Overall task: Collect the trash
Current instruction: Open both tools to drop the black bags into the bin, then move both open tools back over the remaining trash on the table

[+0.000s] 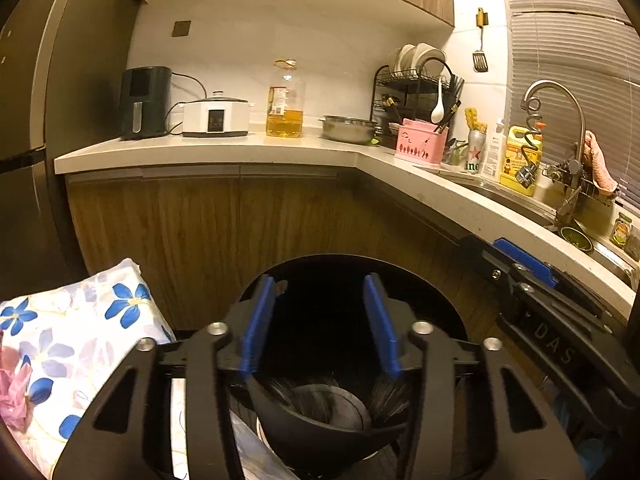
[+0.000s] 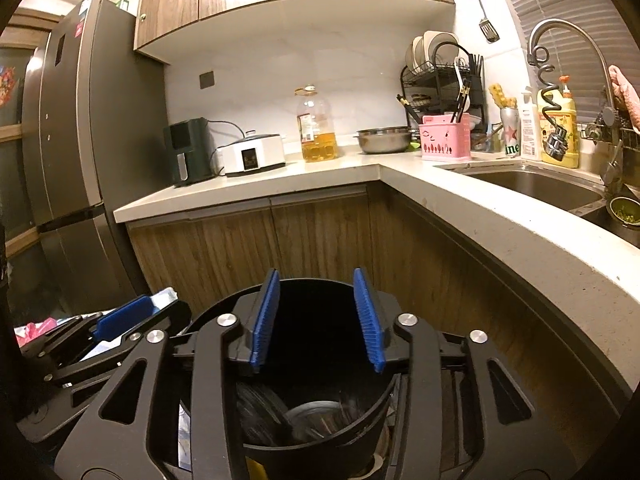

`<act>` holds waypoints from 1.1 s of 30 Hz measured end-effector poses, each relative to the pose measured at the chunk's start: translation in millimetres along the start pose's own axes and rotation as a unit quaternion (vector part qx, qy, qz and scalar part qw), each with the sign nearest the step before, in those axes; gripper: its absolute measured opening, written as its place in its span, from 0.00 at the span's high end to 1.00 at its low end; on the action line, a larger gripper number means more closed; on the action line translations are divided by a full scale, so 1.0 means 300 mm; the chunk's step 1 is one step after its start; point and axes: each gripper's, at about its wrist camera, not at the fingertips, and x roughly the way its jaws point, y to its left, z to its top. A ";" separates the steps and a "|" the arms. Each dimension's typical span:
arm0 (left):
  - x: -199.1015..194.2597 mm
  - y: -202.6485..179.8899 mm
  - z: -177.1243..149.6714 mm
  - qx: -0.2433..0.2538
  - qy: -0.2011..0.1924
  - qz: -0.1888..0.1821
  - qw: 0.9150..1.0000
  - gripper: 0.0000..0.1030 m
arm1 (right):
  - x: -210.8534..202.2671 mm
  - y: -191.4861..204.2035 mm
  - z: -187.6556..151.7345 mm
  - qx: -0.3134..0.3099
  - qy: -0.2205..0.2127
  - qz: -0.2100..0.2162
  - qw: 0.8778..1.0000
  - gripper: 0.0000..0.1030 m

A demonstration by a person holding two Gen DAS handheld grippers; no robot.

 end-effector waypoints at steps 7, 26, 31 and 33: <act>-0.058 0.040 -0.006 -0.020 -0.014 0.031 0.999 0.26 | -0.029 0.000 -0.011 0.003 -0.001 -0.009 1.000 0.46; -0.312 0.123 -0.072 -0.031 -0.021 0.124 0.992 0.06 | -0.211 0.076 -0.087 -0.019 0.009 -0.042 0.999 0.12; -0.392 0.132 -0.099 -0.034 -0.021 0.143 0.989 0.06 | -0.289 0.108 -0.099 -0.022 0.005 -0.042 0.999 0.10; -0.419 0.135 -0.109 -0.034 -0.019 0.147 0.988 0.06 | -0.320 0.120 -0.101 -0.022 0.000 -0.041 0.999 0.09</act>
